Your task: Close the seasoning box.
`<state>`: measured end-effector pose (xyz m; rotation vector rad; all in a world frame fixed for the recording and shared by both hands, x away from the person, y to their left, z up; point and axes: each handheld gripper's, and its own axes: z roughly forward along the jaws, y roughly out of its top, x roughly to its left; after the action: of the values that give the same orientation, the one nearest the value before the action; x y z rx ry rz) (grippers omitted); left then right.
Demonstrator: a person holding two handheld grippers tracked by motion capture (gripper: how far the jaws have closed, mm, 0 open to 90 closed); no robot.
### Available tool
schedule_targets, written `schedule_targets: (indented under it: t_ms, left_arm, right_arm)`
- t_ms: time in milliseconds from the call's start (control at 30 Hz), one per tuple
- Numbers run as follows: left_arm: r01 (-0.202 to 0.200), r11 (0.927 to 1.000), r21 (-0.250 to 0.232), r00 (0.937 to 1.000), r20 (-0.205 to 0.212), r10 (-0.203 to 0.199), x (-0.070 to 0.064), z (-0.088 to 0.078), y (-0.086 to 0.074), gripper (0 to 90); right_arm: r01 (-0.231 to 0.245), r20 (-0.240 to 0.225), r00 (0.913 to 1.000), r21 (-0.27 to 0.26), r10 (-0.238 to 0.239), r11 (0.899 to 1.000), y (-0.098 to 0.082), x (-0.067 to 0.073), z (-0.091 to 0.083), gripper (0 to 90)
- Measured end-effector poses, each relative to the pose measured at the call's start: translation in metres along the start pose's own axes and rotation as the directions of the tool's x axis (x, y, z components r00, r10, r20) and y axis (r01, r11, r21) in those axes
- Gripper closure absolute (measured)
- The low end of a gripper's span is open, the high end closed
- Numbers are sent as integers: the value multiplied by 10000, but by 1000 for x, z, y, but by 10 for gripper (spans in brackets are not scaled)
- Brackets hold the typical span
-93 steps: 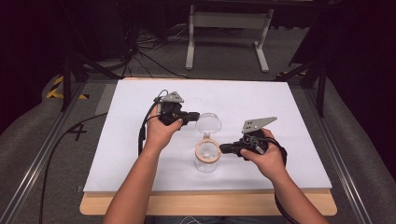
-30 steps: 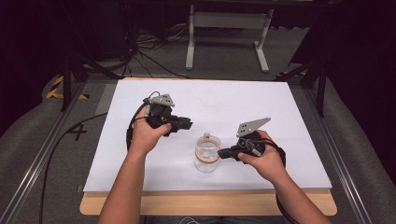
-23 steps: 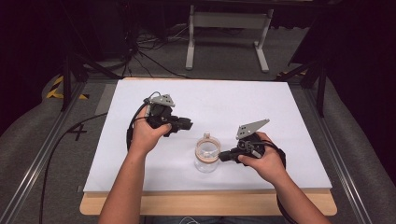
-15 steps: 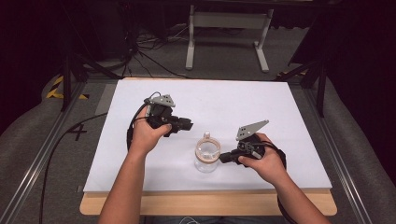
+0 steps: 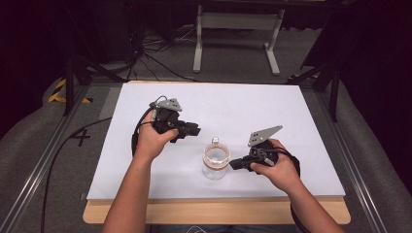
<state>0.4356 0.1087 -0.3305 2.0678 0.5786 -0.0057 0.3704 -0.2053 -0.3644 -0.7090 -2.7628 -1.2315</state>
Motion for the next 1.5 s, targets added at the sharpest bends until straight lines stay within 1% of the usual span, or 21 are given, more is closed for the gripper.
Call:
schedule_targets:
  t_ms: [67, 167, 200, 333, 467, 533, 633, 700, 767, 900, 933, 967, 1000, 1100, 1133, 1167, 1233, 1300, 1367, 1467, 1500]
  left_arm:
    - [44, 10000, 37, 10000, 19, -44, 0, -2, -2, 749]
    - [160, 9997, 175, 9997, -211, -156, -3, -11, -11, 751]
    - [160, 9997, 175, 9997, -211, -156, -3, -11, -11, 749]
    - [371, 9992, 117, 9980, -508, -364, -4, -23, -21, 738]
    - [770, 9970, 27, 9922, -984, -764, -7, -40, -37, 724]
    - [767, 9971, 12, 9914, -1061, -761, -7, -43, -40, 724]
    - [1009, 9948, 109, 9873, -1242, -988, -9, -52, -52, 725]
    - [1242, 9922, 109, 9817, -1466, -1213, -9, -57, -62, 724]
    - [1303, 9913, 189, 9796, -1566, -1258, -9, -60, -65, 720]
    - [1686, 9856, 100, 9672, -1946, -1634, -9, -70, -79, 703]
    - [1686, 9856, 100, 9672, -1946, -1634, -9, -70, -79, 698]
    - [1871, 9823, 35, 9613, -2065, -1823, -6, -72, -86, 693]
    - [1941, 9810, 13, 9582, -2144, -1893, -4, -73, -89, 689]
    - [2166, 9762, -57, 9480, -2378, -2117, 2, -72, -97, 656]
    - [2166, 9762, -57, 9480, -2378, -2117, 2, -72, -97, 641]
    - [2258, 9741, -85, 9444, -2432, -2211, 6, -70, -100, 641]
    - [2448, 9695, -121, 9390, -2460, -2402, 12, -67, -107, 624]
    - [2503, 9681, -87, 9379, -2458, -2447, 15, -65, -109, 617]
    - [2630, 9648, 7, 9348, -2476, -2546, 21, -61, -114, 616]
    - [2874, 9578, 76, 9270, -2539, -2762, 29, -54, -122, 611]
    - [2874, 9578, 76, 9270, -2539, -2762, 29, -54, -122, 610]
  right_arm:
    - [43, 141, 9999, -190, -40, 9998, 1, 0, -5, 897]
    - [33, 312, 9995, -561, -16, 9984, 2, -3, -12, 882]
    - [33, 312, 9995, -561, -16, 9984, 2, -3, -12, 882]
    - [213, 563, 9983, -1097, -152, 9937, 6, -10, -26, 848]
    - [298, 743, 9971, -1484, -189, 9885, 9, -18, -37, 803]
    - [322, 787, 9967, -1577, -199, 9870, 10, -20, -40, 793]
    - [255, 922, 9957, -1803, -89, 9833, 9, -29, -47, 772]
    - [183, 1052, 9945, -1760, 3, 9842, 6, -37, -50, 763]
    - [141, 1103, 9939, -1789, 59, 9838, 5, -41, -51, 759]
    - [-68, 1330, 9906, -1916, 328, 9815, -4, -57, -55, 742]
    - [-108, 1348, 9902, -1948, 377, 9808, -5, -60, -56, 737]
    - [-204, 1381, 9892, -1965, 482, 9803, -7, -63, -56, 731]
    - [-250, 1469, 9877, -1953, 545, 9804, -9, -67, -56, 725]
    - [-299, 1755, 9825, -1784, 617, 9835, -13, -77, -54, 690]
    - [-299, 1755, 9825, -1784, 617, 9835, -13, -77, -54, 690]
    - [-300, 1888, 9799, -1764, 637, 9839, -15, -81, -54, 681]
    - [-603, 1984, 9756, -1720, 946, 9832, -23, -91, -51, 666]
    - [-708, 2039, 9733, -1680, 1050, 9832, -26, -94, -51, 661]
    - [-828, 2244, 9674, -1589, 1176, 9838, -33, -101, -49, 651]
    - [-1107, 2464, 9583, -1467, 1447, 9830, -46, -113, -44, 621]
    - [-1165, 2530, 9557, -1436, 1502, 9828, -49, -116, -43, 616]
